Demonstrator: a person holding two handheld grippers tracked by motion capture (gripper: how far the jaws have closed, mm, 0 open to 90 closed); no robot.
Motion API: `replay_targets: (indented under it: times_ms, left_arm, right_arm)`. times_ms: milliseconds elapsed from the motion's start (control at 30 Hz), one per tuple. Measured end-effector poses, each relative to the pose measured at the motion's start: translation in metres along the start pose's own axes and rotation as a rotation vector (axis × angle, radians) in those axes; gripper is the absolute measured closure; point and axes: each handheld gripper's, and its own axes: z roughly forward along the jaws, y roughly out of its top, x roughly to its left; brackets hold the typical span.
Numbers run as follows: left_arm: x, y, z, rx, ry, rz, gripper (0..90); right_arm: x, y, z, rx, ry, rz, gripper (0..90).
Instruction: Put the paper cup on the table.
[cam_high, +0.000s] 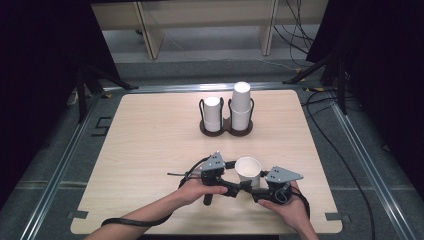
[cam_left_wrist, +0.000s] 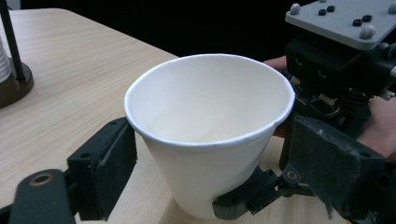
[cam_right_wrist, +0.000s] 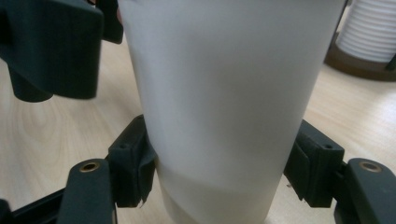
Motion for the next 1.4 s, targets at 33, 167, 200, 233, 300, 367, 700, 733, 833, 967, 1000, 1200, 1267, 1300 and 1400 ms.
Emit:
replay_targets:
  times_ms: [33, 167, 200, 233, 300, 367, 700, 733, 833, 967, 1000, 1200, 1267, 1300, 1400]
  left_arm:
    - [0.0, -0.001, 0.0, 0.009, 0.003, -0.001, 14.8]
    - [0.002, -0.003, 0.004, 0.004, -0.012, 0.0, 14.9]
    - [0.001, -0.003, 0.004, 0.009, -0.007, 0.004, 14.9]
    - [0.0, -0.004, 0.005, 0.0, -0.012, 0.0, 14.9]
    - [0.0, -0.003, 0.004, 0.016, -0.009, 0.016, 14.9]
    - [-0.001, -0.003, 0.005, 0.018, -0.002, 0.008, 14.9]
    - [0.0, -0.008, 0.01, 0.041, -0.009, 0.03, 15.0]
    - [0.001, -0.008, 0.009, 0.053, -0.003, 0.044, 15.0]
    - [-0.001, -0.008, 0.01, 0.047, -0.003, 0.027, 15.1]
    - [-0.001, -0.01, 0.009, 0.051, -0.003, 0.026, 15.0]
    - [0.0, -0.01, 0.008, 0.048, -0.009, 0.026, 15.0]
    - [-0.002, -0.012, -0.002, 0.027, -0.007, 0.038, 14.5]
    - [-0.003, -0.012, -0.008, 0.028, -0.007, 0.062, 14.3]
    - [-0.003, -0.012, -0.012, 0.027, -0.007, 0.079, 14.2]
    - [-0.002, -0.012, -0.026, 0.006, 0.015, 0.092, 13.9]
  right_arm:
    - [0.0, 0.0, 0.0, 0.003, -0.002, -0.006, 33.3]
    - [-0.001, 0.0, 0.002, 0.033, -0.001, 0.002, 33.2]
    - [-0.002, 0.0, 0.002, 0.046, 0.006, 0.006, 33.2]
    - [-0.001, 0.0, 0.002, 0.065, 0.003, 0.024, 33.2]
    - [-0.002, 0.001, 0.003, 0.079, 0.011, 0.015, 33.2]
    - [-0.003, 0.002, 0.004, 0.101, 0.013, 0.012, 33.1]
    - [-0.006, 0.002, 0.008, 0.165, 0.027, 0.049, 32.0]
    - [-0.006, 0.003, 0.008, 0.175, 0.022, 0.04, 31.5]
    - [-0.007, 0.003, 0.009, 0.201, 0.017, 0.033, 29.2]
    - [-0.004, 0.002, 0.01, 0.222, 0.018, 0.059, 25.6]
    - [-0.005, 0.002, 0.01, 0.221, 0.018, 0.05, 24.9]
    - [-0.005, 0.001, 0.006, 0.212, 0.007, 0.046, 21.9]
    - [-0.005, 0.0, 0.002, 0.209, -0.003, 0.038, 21.8]
    - [-0.005, 0.0, 0.001, 0.215, -0.003, 0.051, 21.8]
    - [-0.005, -0.001, -0.006, 0.211, 0.004, 0.034, 21.8]
